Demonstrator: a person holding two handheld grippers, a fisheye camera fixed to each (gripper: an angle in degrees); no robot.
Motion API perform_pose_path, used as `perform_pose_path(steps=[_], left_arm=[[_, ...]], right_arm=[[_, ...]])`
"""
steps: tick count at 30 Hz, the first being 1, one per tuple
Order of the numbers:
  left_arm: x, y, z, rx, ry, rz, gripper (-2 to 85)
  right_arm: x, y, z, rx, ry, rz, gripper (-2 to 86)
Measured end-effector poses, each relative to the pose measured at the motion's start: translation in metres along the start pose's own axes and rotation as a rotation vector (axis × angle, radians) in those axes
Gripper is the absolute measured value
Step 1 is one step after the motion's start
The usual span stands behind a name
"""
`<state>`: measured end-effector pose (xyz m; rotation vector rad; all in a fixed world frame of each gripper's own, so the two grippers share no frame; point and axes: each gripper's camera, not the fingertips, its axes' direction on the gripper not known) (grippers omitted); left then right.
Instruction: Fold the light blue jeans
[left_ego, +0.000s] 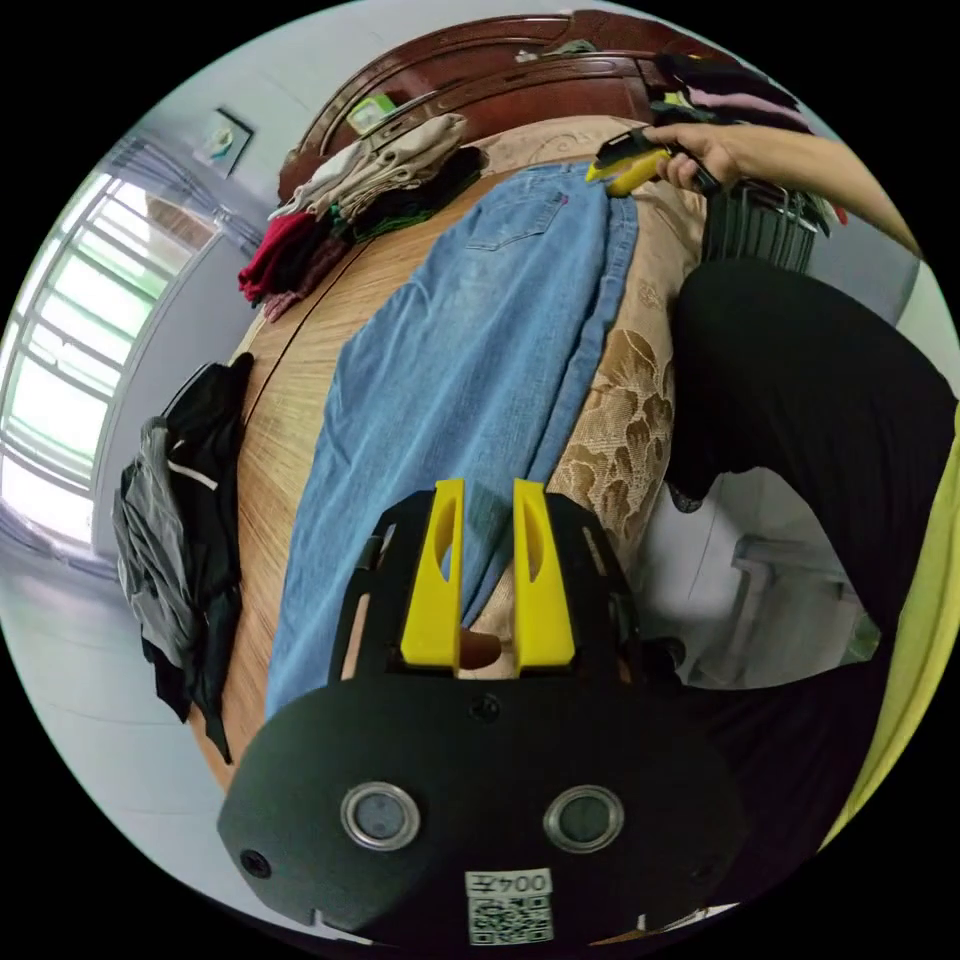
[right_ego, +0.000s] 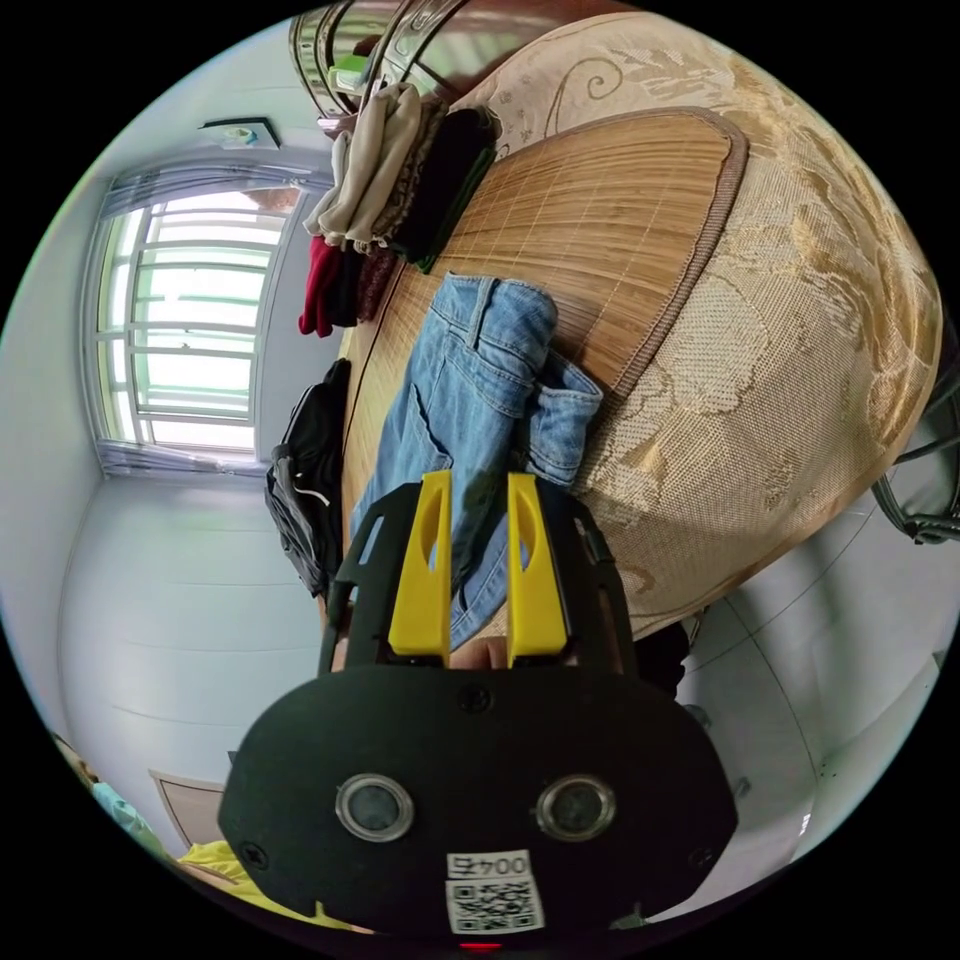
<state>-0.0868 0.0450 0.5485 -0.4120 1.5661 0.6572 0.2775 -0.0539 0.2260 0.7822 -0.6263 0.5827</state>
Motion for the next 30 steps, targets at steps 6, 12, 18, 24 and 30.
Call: perform_pose_path(steps=[6,12,18,24,30], left_arm=[[-0.013,-0.019,-0.017,-0.045,-0.019,0.069,7.0],[-0.034,-0.017,-0.040,-0.067,-0.041,0.071,7.2],[-0.062,-0.006,-0.060,-0.066,-0.079,0.007,5.6],[-0.084,0.025,-0.063,-0.093,-0.039,-0.032,2.2],[-0.110,0.063,-0.069,-0.064,-0.023,-0.127,0.8]], right_arm=[[0.023,-0.009,0.026,-0.001,0.023,-0.010,9.0],[0.047,-0.018,0.044,0.013,0.018,0.005,8.8],[0.063,-0.029,0.062,0.002,-0.004,-0.003,8.7],[0.082,-0.044,0.076,0.005,0.005,0.025,8.0],[0.081,-0.060,0.083,0.000,0.007,-0.019,5.3]])
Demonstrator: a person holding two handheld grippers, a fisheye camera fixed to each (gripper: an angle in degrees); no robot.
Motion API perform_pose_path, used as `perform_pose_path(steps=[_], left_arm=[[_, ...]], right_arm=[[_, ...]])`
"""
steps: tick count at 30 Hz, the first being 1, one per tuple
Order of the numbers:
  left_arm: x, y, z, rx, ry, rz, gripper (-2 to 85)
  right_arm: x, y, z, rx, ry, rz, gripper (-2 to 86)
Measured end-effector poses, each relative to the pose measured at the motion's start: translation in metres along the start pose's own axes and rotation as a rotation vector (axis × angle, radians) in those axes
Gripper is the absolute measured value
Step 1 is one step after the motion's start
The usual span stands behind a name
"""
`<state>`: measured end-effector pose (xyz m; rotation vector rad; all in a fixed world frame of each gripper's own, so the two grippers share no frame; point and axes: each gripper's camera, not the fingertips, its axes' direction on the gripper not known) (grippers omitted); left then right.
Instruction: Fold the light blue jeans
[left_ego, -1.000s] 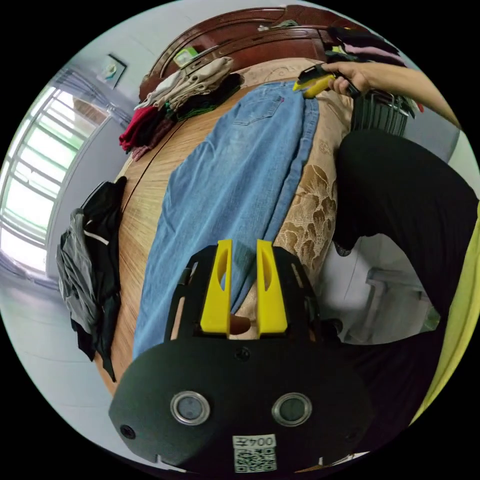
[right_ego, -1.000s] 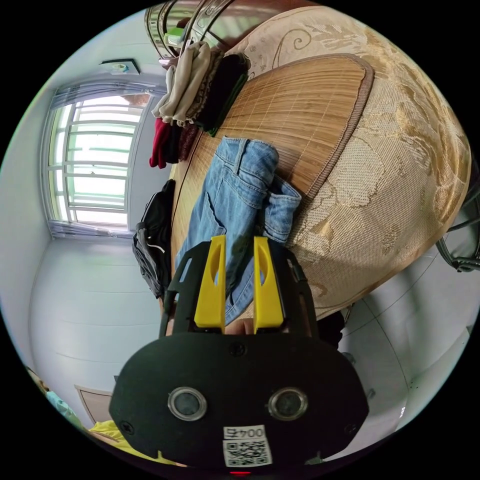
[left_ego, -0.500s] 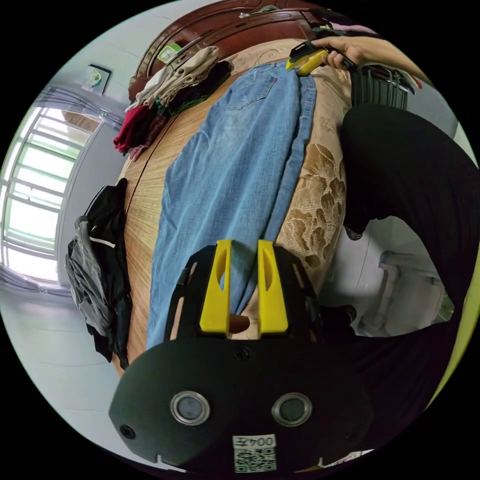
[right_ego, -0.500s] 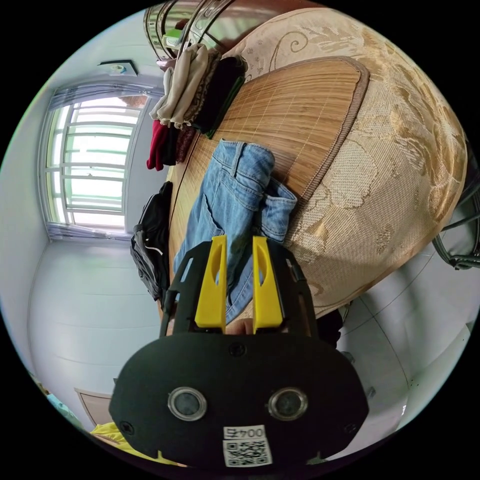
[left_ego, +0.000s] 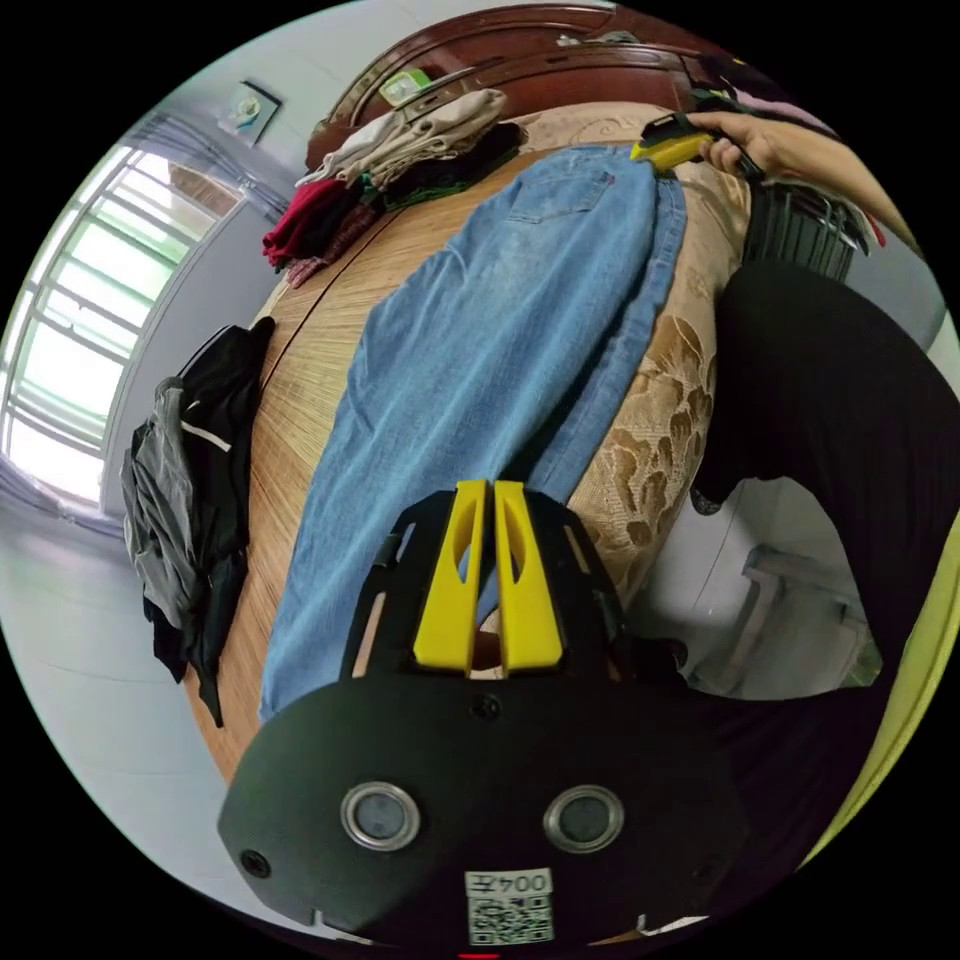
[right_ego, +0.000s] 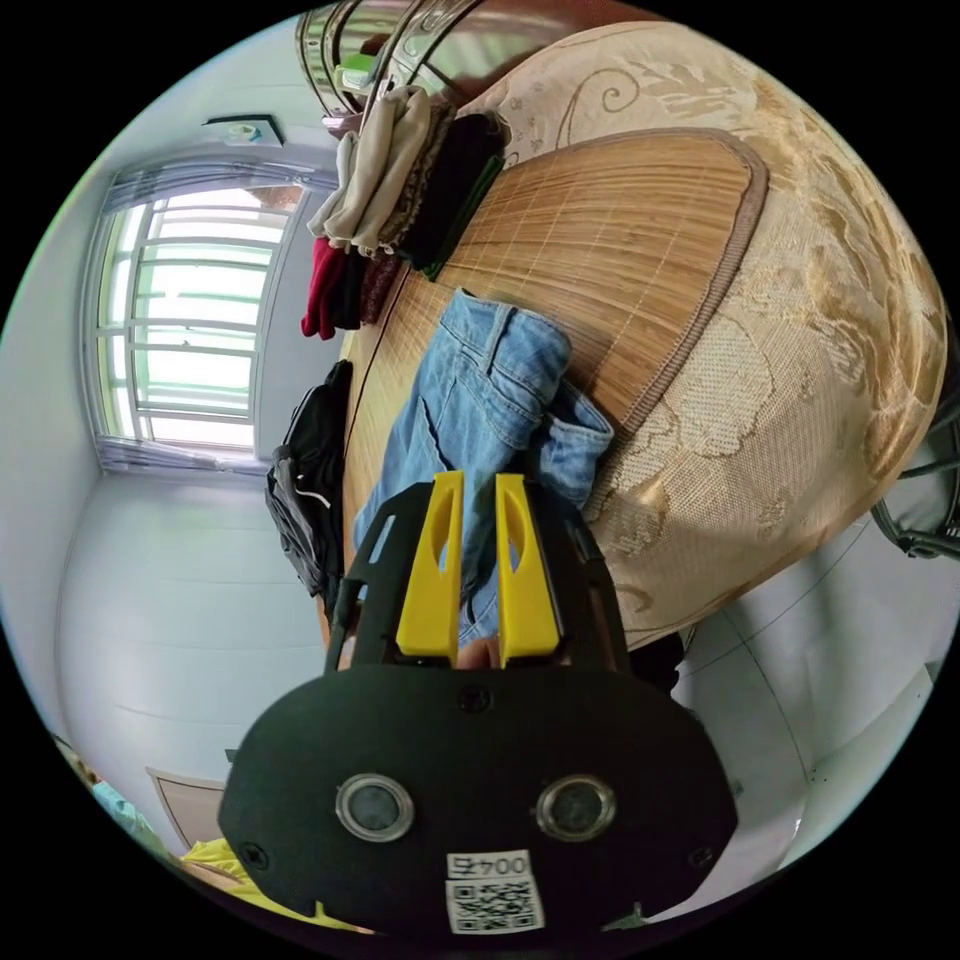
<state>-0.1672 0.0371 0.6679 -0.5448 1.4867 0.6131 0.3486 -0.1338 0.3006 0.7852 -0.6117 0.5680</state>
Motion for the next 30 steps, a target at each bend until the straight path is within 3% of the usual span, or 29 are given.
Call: perform_pose_path(steps=[8,15,18,30], left_arm=[[-0.089,0.053,-0.008,0.114,0.182,-0.262,0.6],[-0.116,0.086,0.006,0.136,0.232,-0.284,0.6],[-0.126,0.098,0.012,0.136,0.248,-0.290,0.6],[-0.247,0.118,0.036,0.131,0.256,-0.415,0.6]], right_arm=[[0.017,-0.024,0.005,-0.008,0.007,0.085,8.5],[0.046,-0.037,0.011,-0.015,-0.130,0.164,6.9],[0.039,-0.039,0.006,-0.004,-0.108,0.148,2.0],[-0.177,-0.122,0.017,-0.173,0.169,-0.273,-0.6]])
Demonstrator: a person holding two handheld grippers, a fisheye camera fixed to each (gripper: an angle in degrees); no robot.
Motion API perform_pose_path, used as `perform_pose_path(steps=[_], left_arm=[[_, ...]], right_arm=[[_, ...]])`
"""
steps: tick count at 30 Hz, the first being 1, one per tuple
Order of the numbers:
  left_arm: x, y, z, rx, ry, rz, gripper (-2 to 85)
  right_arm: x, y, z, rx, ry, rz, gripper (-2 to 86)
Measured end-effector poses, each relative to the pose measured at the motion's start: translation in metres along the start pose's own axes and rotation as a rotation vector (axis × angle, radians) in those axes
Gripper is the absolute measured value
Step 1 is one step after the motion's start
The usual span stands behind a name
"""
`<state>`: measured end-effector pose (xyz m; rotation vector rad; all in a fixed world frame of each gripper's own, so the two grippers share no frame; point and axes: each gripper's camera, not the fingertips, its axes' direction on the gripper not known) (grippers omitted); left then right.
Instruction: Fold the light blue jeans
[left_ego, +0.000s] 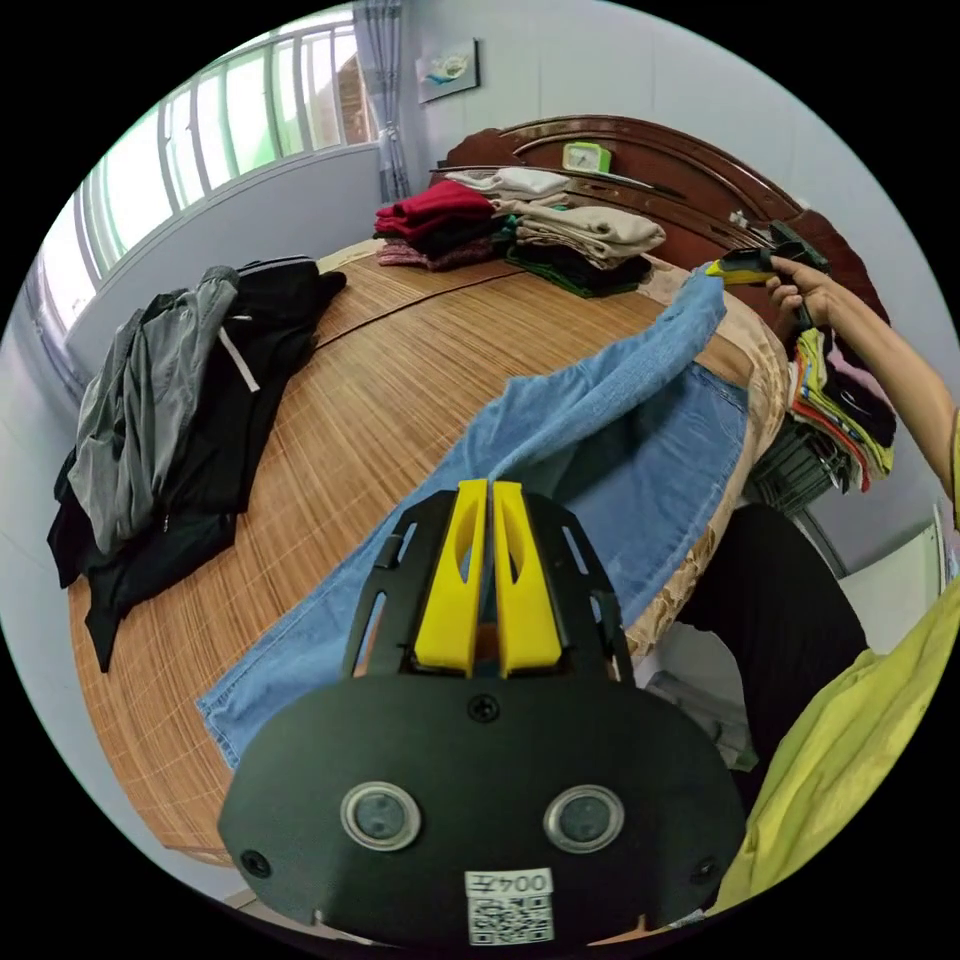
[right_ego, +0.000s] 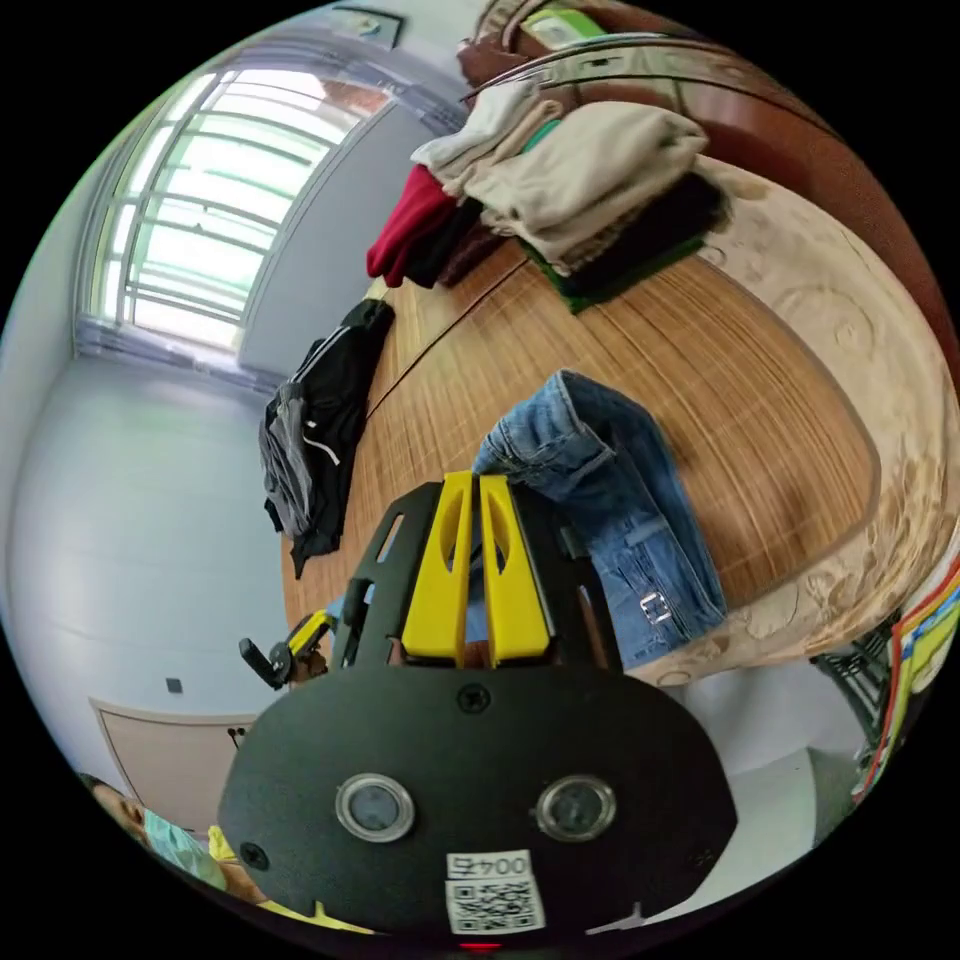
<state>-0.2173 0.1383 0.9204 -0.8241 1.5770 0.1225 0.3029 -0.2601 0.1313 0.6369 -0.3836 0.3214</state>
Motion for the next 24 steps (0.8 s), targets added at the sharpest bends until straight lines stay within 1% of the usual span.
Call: perform_pose_path(steps=[3,6,9,10,12,13,15,17,19,22,24], left_arm=[[-0.033,-0.014,-0.014,0.038,-0.007,-0.051,0.6],[-0.031,-0.016,-0.038,0.089,-0.030,0.002,0.6],[-0.011,0.005,-0.038,0.074,0.009,0.088,0.6],[0.001,0.018,-0.030,0.059,0.025,0.126,0.6],[0.022,0.038,-0.012,0.022,0.038,0.179,0.6],[0.035,0.049,0.003,-0.009,0.051,0.186,0.6],[0.052,0.059,0.024,-0.062,0.047,0.193,0.6],[0.073,0.065,0.042,-0.104,0.007,0.204,0.7],[0.085,0.063,0.042,-0.099,-0.012,0.203,0.7],[0.097,0.055,0.029,-0.038,-0.003,0.174,0.6],[0.107,0.052,0.032,-0.035,-0.001,0.173,0.6]], right_arm=[[-0.039,-0.017,-0.010,-0.014,0.010,-0.074,-0.6],[-0.052,0.002,-0.032,0.028,0.008,-0.149,-0.5],[-0.021,0.050,-0.036,0.028,0.027,-0.136,-0.5],[0.002,0.071,-0.029,0.010,0.039,-0.104,-0.4],[0.041,0.098,-0.006,-0.060,0.069,-0.041,-0.3],[0.070,0.112,0.014,-0.115,0.075,0.026,-0.2],[0.108,0.129,0.038,-0.151,0.042,0.107,-0.1],[0.137,0.145,0.044,-0.110,-0.051,0.183,0.0],[0.136,0.150,0.034,-0.067,-0.098,0.184,0.0],[0.109,0.152,0.009,0.003,0.013,0.066,-0.1],[0.105,0.155,0.004,0.029,0.056,0.038,-0.2]])
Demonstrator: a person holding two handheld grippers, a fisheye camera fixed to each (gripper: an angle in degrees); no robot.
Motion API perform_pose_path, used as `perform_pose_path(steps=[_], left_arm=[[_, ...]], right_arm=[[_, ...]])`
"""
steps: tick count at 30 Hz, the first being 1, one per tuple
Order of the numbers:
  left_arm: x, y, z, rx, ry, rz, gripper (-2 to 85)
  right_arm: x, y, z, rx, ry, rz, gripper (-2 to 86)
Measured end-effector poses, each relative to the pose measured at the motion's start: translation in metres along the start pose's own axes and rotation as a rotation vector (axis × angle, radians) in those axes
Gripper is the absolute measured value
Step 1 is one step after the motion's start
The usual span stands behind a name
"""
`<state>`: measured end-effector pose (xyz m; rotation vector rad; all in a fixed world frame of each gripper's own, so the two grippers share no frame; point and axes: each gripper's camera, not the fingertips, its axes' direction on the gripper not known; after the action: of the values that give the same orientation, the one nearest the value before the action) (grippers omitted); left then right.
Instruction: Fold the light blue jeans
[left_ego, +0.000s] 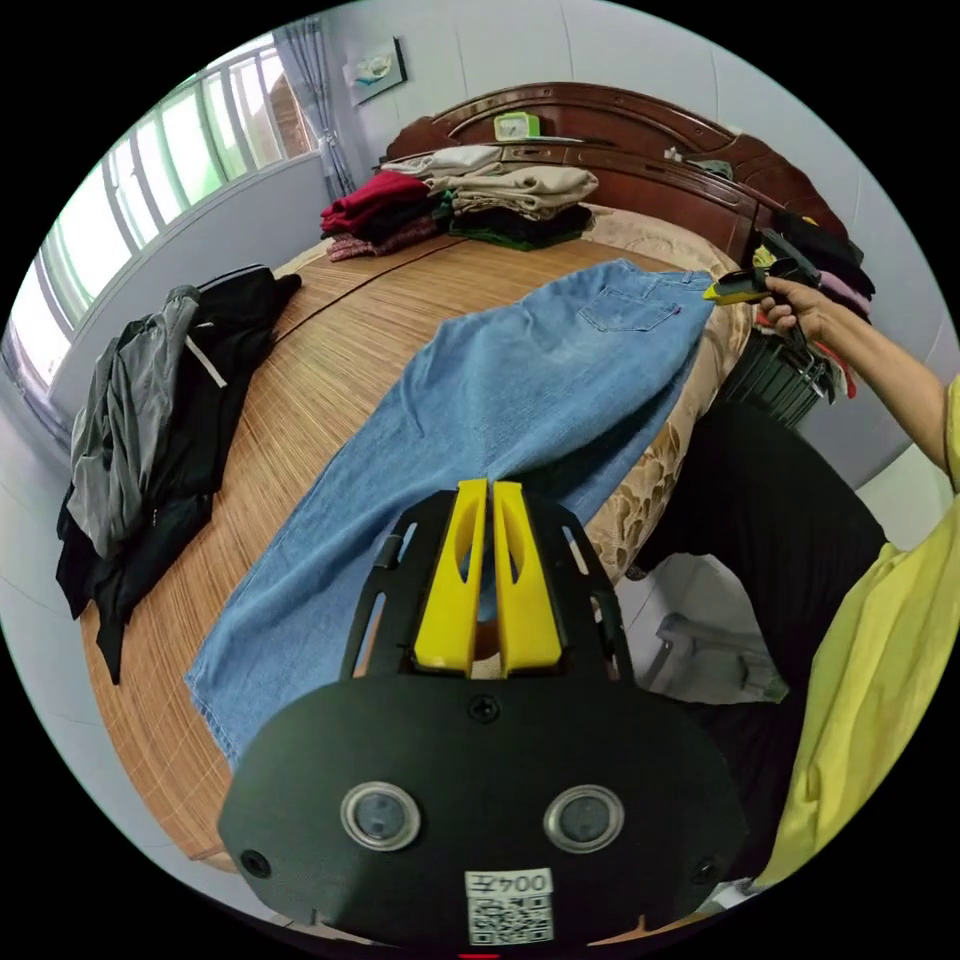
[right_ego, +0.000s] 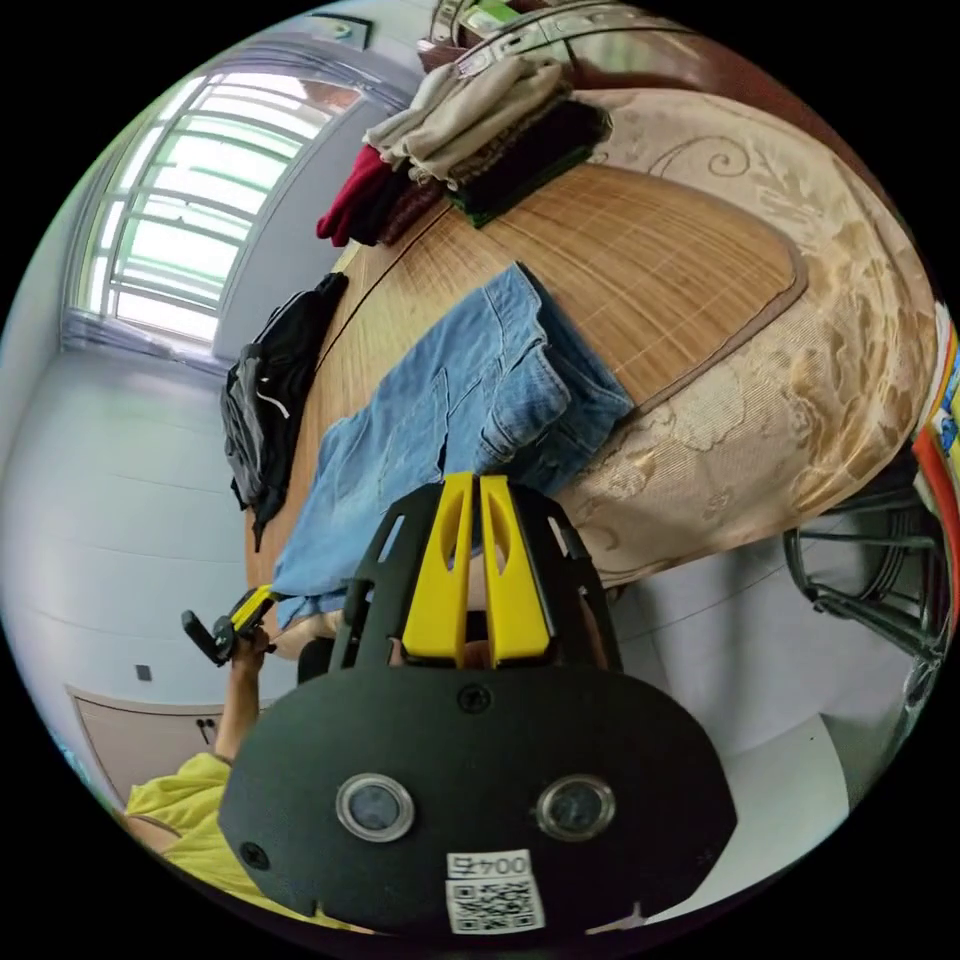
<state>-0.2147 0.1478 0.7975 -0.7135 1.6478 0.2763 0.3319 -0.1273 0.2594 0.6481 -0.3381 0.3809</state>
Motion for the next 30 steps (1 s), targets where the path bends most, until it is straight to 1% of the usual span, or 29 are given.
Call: perform_pose_path(steps=[2,4,6,8,10,12,14,18,20,22,25,26,30], left_arm=[[0.014,-0.004,0.022,-0.049,0.008,0.015,0.6],[0.024,-0.009,0.035,-0.082,0.001,0.021,0.6],[0.035,-0.016,0.035,-0.069,-0.012,0.026,0.6],[0.050,-0.027,0.034,-0.058,-0.025,0.047,0.6],[0.060,-0.031,0.044,-0.078,-0.017,0.058,0.6],[0.074,-0.032,0.064,-0.131,-0.023,0.088,0.6],[0.091,-0.032,0.083,-0.159,-0.042,0.103,0.7],[0.105,-0.040,0.100,-0.165,-0.046,0.078,0.7],[0.107,-0.045,0.111,-0.167,-0.020,0.051,0.7],[0.111,-0.048,0.119,-0.168,-0.006,0.035,0.8],[0.120,-0.051,0.131,-0.169,0.001,0.016,0.8],[0.124,-0.052,0.137,-0.170,0.001,0.012,0.8],[0.138,-0.055,0.154,-0.176,-0.004,0.010,0.8]], right_arm=[[0.013,-0.004,0.016,-0.069,0.019,0.032,-0.2],[0.020,-0.007,0.019,-0.105,-0.011,0.055,-0.1],[0.012,-0.010,0.005,-0.065,-0.026,0.015,0.0],[-0.002,-0.010,-0.005,-0.052,0.049,-0.037,0.4],[0.006,-0.004,0.002,-0.073,0.074,0.002,1.0],[0.024,0.004,0.012,-0.104,0.031,0.072,1.9],[0.038,0.019,-0.001,-0.023,-0.100,0.107,3.3],[0.054,0.038,-0.032,0.100,-0.122,0.137,7.4],[0.076,0.047,-0.047,0.183,-0.251,0.219,11.0],[0.084,0.048,-0.047,0.187,-0.329,0.237,12.7],[0.080,0.047,-0.041,0.152,-0.304,0.250,14.1],[0.076,0.046,-0.040,0.150,-0.323,0.244,14.4],[0.060,0.040,-0.039,0.136,-0.316,0.232,14.3]])
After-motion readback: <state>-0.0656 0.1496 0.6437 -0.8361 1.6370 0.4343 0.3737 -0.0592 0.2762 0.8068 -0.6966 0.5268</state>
